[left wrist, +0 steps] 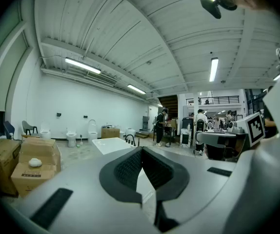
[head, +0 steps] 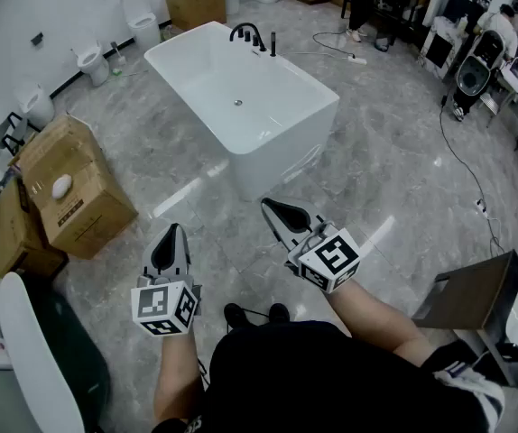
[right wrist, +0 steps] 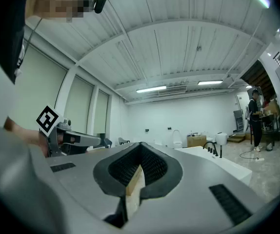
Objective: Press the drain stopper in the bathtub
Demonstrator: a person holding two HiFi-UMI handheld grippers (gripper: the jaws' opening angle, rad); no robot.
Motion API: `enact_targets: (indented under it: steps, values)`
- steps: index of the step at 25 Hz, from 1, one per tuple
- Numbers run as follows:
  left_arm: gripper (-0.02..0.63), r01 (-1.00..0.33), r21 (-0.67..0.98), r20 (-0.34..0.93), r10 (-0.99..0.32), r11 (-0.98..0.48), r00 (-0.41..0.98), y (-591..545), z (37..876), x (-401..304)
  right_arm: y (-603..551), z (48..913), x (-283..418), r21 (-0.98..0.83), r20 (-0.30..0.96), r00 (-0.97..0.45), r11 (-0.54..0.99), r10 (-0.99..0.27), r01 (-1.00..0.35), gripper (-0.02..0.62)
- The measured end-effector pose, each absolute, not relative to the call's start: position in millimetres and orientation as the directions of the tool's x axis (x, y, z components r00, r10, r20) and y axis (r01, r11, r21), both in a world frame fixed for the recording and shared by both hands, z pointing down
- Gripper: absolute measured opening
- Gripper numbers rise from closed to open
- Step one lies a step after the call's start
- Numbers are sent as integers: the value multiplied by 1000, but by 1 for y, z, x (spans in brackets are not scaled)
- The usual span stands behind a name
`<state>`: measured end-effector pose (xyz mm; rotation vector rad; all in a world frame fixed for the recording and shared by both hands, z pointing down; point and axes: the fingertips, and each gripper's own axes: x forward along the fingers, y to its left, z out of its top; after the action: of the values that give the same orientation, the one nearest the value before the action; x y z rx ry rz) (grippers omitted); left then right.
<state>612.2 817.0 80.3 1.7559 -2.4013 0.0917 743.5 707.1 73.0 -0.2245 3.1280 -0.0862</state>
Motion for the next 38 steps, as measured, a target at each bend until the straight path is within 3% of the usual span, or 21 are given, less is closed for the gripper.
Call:
enact_targets:
  steps: [21, 29, 38]
  values:
    - [9, -935, 80, 180, -928, 345, -327, 799, 95, 603, 693, 91, 729, -113, 39, -997, 992, -60, -64, 12]
    - [9, -921, 105, 167, -920, 374, -355, 782, 101, 534, 671, 99, 661, -119, 81, -996, 992, -32, -41, 14]
    - [9, -939, 115, 192, -935, 323, -298, 729, 121, 412, 634, 115, 529, -121, 131, -990, 991, -45, -61, 14]
